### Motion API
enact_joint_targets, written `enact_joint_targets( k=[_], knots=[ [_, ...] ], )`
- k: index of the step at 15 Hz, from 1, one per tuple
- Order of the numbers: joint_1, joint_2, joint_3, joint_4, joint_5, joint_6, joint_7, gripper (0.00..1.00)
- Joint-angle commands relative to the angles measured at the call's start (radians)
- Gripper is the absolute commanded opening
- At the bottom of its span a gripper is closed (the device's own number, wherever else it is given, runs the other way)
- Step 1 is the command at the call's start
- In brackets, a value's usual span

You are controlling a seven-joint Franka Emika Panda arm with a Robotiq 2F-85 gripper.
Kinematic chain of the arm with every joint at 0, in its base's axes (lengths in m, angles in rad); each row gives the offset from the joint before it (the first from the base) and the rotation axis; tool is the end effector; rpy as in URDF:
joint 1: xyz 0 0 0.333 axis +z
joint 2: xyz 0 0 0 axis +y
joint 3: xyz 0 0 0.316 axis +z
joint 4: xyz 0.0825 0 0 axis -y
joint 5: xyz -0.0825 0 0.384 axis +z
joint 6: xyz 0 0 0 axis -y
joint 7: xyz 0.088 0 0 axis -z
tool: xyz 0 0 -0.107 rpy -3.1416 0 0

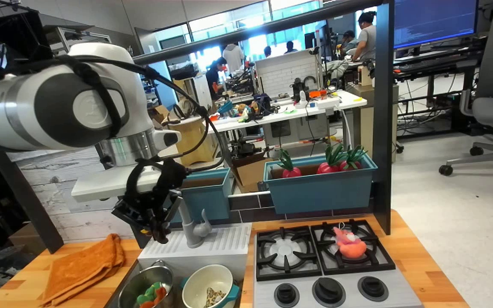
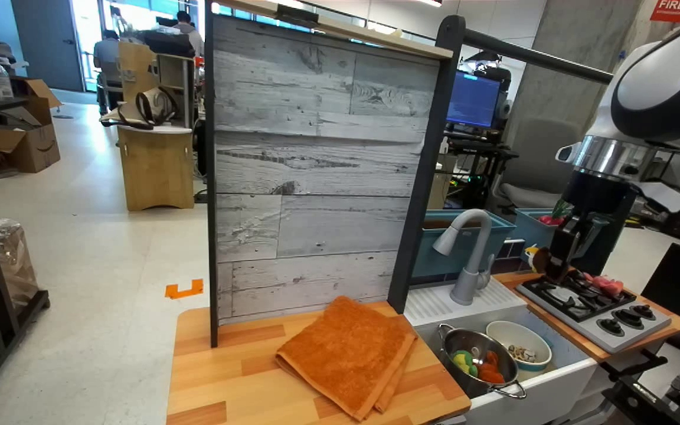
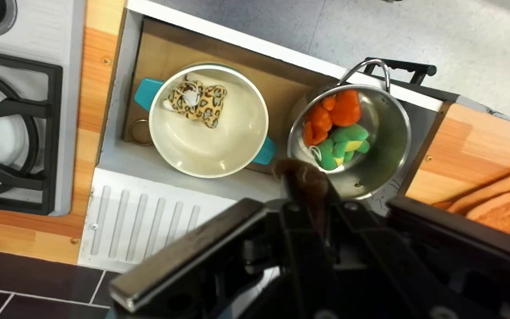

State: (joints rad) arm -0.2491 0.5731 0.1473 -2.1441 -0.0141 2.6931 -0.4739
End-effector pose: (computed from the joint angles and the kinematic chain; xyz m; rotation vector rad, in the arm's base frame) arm 0.5580 -0.0535 0.1322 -3.0155 -0.5524 -0.0060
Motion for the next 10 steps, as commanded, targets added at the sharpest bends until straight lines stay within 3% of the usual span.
enact_joint_targets(
  k=[1,3,4,5,6,8,9,10],
  knots=[
    [0.055,0.029,-0.051,-0.011,-0.042,0.101,0.035,0.03],
    [0.086,0.056,-0.090,-0.004,-0.076,0.146,0.071,0.03],
    [0.099,0.066,-0.111,0.000,-0.092,0.159,0.092,0.36],
    [0.114,0.074,-0.131,0.001,-0.105,0.168,0.117,0.36],
    [0.072,0.060,-0.083,-0.003,-0.084,0.132,0.080,0.17],
    [0.086,0.072,-0.106,-0.002,-0.096,0.144,0.099,0.32],
    [0.087,0.074,-0.108,-0.001,-0.097,0.147,0.100,0.62],
    [0.075,0.075,-0.100,0.003,-0.090,0.151,0.093,0.62]
  ],
)
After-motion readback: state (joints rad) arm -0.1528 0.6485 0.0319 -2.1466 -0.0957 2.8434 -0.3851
